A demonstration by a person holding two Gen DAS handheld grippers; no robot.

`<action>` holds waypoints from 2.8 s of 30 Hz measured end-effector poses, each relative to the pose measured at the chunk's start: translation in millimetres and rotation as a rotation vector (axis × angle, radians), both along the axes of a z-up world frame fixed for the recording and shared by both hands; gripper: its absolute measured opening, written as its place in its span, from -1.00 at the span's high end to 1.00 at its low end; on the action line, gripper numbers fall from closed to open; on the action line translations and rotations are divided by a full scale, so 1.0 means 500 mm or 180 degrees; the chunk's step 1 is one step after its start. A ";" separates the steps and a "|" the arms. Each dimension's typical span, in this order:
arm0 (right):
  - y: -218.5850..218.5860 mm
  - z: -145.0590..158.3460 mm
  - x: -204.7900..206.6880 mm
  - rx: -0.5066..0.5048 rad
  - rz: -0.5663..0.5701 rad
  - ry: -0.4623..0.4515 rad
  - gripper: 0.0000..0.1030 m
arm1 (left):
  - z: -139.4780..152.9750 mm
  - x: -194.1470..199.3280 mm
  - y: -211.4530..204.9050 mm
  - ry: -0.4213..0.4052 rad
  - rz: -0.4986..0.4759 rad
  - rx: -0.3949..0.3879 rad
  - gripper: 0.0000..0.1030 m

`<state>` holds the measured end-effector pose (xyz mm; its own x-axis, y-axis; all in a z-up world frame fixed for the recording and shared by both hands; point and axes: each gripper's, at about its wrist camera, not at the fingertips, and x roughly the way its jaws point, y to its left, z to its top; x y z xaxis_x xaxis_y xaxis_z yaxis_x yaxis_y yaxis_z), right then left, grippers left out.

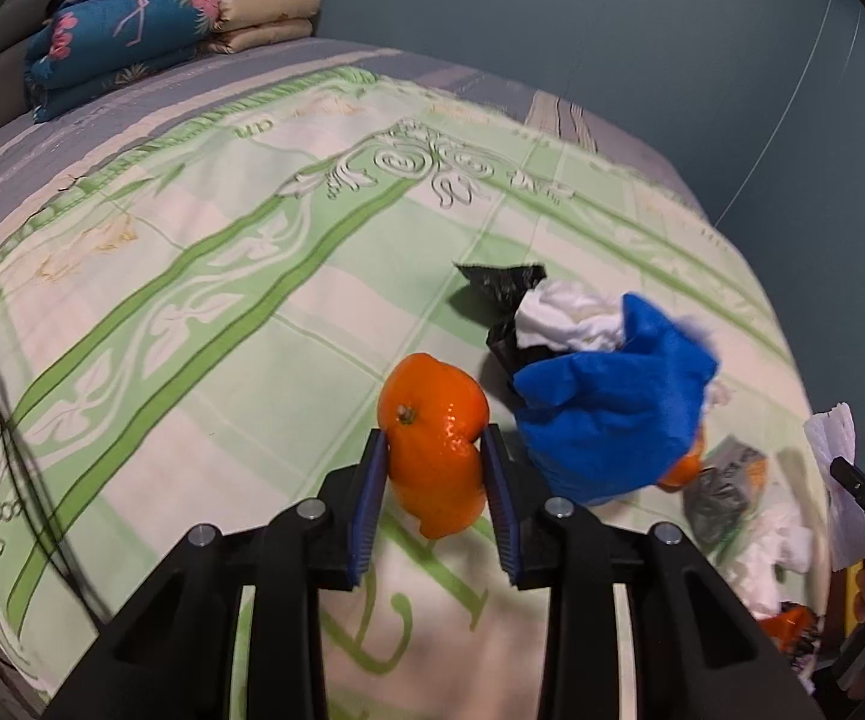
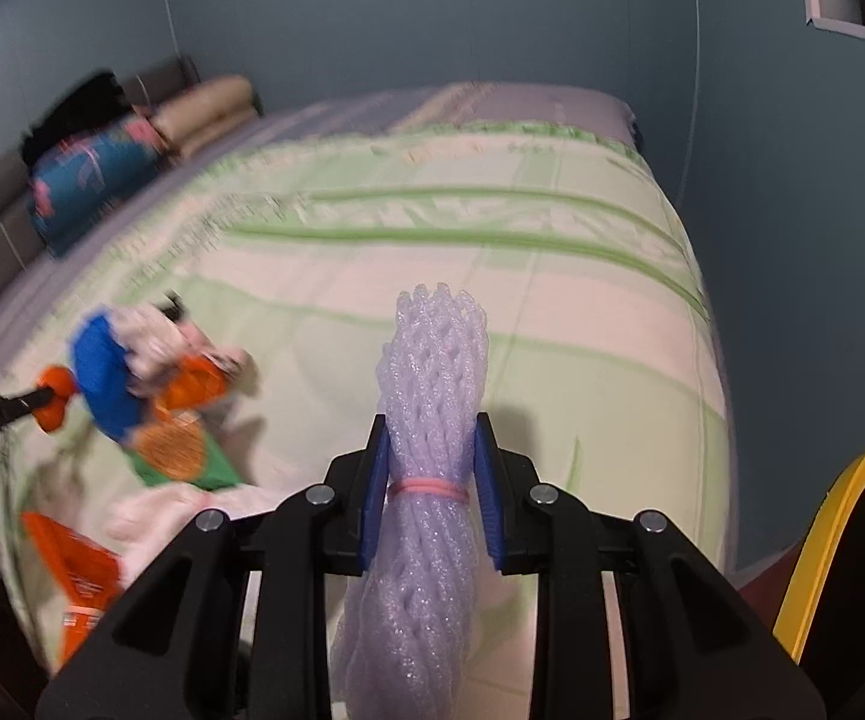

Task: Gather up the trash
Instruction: 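Lift the tangerine and foam net and carry both over the yellow-rimmed bin, then open the left gripper dropping the tangerine while the right gripper releases the foam net into the bin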

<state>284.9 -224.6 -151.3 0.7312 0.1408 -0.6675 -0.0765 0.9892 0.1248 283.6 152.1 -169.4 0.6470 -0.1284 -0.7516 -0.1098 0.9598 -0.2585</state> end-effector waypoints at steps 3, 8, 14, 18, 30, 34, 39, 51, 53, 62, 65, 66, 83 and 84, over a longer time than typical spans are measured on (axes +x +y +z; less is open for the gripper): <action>-0.002 0.032 -0.024 0.0179 0.0142 -0.0154 0.51 | 0.030 -0.035 0.003 -0.0127 0.0017 -0.0056 0.42; 0.002 0.081 -0.071 0.0386 0.0297 -0.0332 0.51 | 0.082 -0.087 -0.021 -0.0313 -0.0052 -0.0106 0.42; -0.011 0.130 -0.123 0.0538 0.0279 -0.0477 0.51 | 0.156 -0.135 -0.082 -0.0536 -0.0299 -0.0125 0.42; -0.033 0.156 -0.156 0.0601 0.0232 -0.0555 0.51 | 0.206 -0.156 -0.136 -0.0691 -0.0486 -0.0090 0.42; -0.133 0.229 -0.291 0.0627 -0.0035 -0.0838 0.51 | 0.297 -0.186 -0.332 -0.0934 -0.1142 -0.0056 0.42; -0.180 0.236 -0.329 0.0662 -0.0190 -0.0907 0.50 | 0.309 -0.190 -0.407 -0.0958 -0.1387 -0.0079 0.42; -0.243 0.237 -0.368 0.0683 -0.0446 -0.0969 0.50 | 0.325 -0.196 -0.502 -0.1009 -0.1700 -0.0075 0.42; -0.372 0.223 -0.413 0.0569 -0.1063 -0.0981 0.50 | 0.308 -0.188 -0.719 -0.0905 -0.2373 -0.0182 0.42; -0.387 0.215 -0.416 0.0546 -0.1151 -0.0973 0.50 | 0.300 -0.182 -0.747 -0.0876 -0.2450 -0.0187 0.42; -0.449 0.192 -0.418 0.0502 -0.1402 -0.0912 0.50 | 0.261 -0.177 -0.868 -0.0705 -0.2719 -0.0157 0.42; -0.474 0.180 -0.414 0.0539 -0.1468 -0.0869 0.50 | 0.246 -0.182 -0.899 -0.0661 -0.2803 -0.0131 0.42; -0.483 0.179 -0.412 0.0538 -0.1496 -0.0862 0.50 | 0.240 -0.183 -0.912 -0.0638 -0.2827 -0.0125 0.42; -0.565 0.126 -0.393 0.0574 -0.1757 -0.0673 0.46 | 0.122 -0.176 -1.050 -0.0160 -0.3092 -0.0136 0.41; -0.568 0.125 -0.394 0.0580 -0.1767 -0.0669 0.44 | 0.117 -0.177 -1.055 -0.0145 -0.3108 -0.0135 0.41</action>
<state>88.0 -508.6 -88.8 0.8412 -0.2000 -0.5024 0.4020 0.8527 0.3337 195.2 -375.5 -111.0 0.2700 -0.6495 -0.7109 0.7391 0.6130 -0.2793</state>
